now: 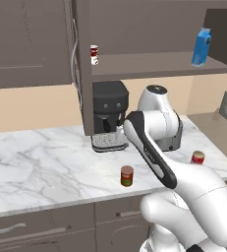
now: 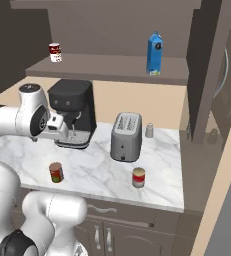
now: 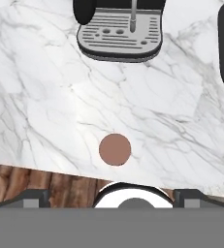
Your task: Pick the cans from the counter and place them in their designated side in the cabinet.
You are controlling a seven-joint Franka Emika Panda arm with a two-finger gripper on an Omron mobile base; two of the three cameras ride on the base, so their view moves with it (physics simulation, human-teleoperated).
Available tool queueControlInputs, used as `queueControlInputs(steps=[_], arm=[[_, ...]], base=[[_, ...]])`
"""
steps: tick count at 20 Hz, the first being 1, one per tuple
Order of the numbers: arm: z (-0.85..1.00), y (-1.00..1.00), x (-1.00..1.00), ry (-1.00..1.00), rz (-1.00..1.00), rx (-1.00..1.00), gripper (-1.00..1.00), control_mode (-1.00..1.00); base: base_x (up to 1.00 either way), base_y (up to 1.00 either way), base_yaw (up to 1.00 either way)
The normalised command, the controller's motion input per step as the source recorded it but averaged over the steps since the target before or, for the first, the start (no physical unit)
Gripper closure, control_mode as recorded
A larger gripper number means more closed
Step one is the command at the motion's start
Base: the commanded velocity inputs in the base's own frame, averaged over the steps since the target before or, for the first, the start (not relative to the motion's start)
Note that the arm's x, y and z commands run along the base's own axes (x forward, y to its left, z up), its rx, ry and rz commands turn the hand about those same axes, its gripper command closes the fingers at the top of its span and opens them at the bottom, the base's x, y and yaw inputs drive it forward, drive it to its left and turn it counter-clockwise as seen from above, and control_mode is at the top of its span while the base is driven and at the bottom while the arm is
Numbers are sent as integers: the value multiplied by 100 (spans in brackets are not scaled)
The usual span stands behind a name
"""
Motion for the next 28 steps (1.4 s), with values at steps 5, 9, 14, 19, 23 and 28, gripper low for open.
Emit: queueControlInputs(steps=[5,9,14,19,23,28], arm=[[-16,0,0,3,0,0,-100,-100],[-17,0,0,2,0,0,-100,-100],[-18,0,0,3,0,0,-100,-100],[-14,0,3,1,0,0,-100,-100],[-15,1,6,1,0,0,-100,-100],[-15,1,7,2,0,0,-100,-100]], base=[[0,0,0],[0,0,0],[0,0,0],[0,0,0],[0,0,0],[0,0,0]])
